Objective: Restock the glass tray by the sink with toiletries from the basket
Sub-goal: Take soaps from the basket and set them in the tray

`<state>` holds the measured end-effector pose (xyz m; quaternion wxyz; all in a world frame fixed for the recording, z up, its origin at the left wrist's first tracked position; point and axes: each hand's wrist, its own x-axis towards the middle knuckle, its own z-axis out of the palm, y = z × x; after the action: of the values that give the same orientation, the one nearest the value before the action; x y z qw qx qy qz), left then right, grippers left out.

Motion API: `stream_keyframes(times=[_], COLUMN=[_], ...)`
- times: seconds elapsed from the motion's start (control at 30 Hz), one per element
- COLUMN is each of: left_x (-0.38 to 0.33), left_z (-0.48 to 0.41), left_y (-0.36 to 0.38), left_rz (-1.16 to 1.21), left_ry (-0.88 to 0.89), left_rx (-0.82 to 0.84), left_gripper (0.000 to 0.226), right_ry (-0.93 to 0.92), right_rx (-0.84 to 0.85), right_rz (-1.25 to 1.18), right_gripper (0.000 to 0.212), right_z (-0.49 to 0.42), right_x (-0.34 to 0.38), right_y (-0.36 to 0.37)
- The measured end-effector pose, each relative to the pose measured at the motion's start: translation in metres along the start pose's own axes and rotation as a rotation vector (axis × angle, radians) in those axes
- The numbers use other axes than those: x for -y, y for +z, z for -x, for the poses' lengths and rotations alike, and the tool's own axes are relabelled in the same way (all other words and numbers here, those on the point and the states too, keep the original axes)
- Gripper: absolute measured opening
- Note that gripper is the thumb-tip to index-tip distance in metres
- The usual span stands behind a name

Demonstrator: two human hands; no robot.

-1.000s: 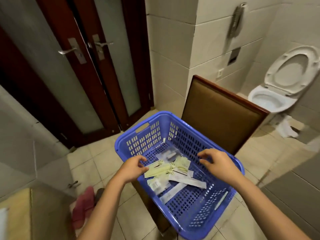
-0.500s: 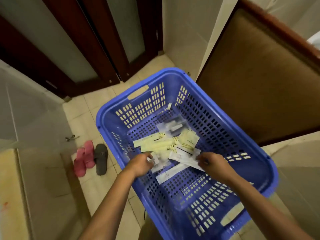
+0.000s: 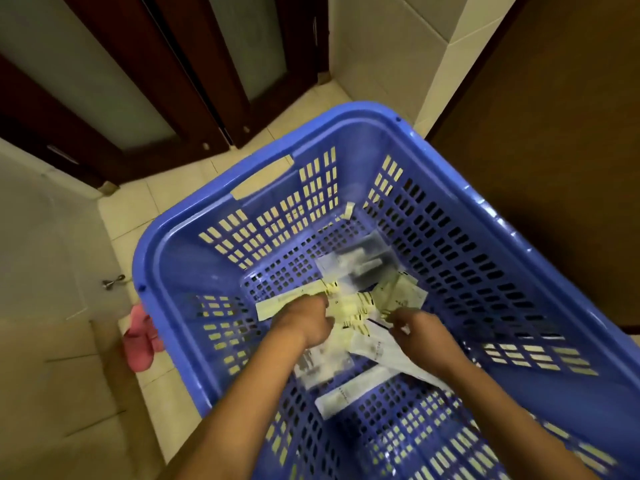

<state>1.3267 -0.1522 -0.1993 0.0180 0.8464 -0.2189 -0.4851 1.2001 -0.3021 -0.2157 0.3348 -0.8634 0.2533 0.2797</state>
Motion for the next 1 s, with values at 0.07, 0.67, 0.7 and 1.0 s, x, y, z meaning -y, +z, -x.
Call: stream_keyframes(times=[0.07, 0.67, 0.7, 1.0], left_x=[-0.004, -0.053, -0.053, -0.053], left_z=[-0.021, -0.234, -0.234, -0.18], left_y=[-0.011, -0.03, -0.028, 0.0], left_rz=[0.003, 0.731, 0.748, 1.494], left_ry=[0.003, -0.232, -0.223, -0.217], left_rx=[-0.089, -0.636, -0.669, -0.544], left_gripper=[0.036, 0.04, 0.039, 0.024], right_ry=[-0.011, 0.022, 0.008, 0.088], right_rx=[-0.06, -0.243, -0.246, -0.195], right_rz=[0.029, -0.321, -0.403, -1.118], right_gripper=[0.029, 0.037, 0.036, 0.022], right_z=[-0.028, -0.218, -0.218, -0.181], right_x=[-0.001, 0.003, -0.003, -0.001], right_y=[-0.011, -0.006, -0.002, -0.009])
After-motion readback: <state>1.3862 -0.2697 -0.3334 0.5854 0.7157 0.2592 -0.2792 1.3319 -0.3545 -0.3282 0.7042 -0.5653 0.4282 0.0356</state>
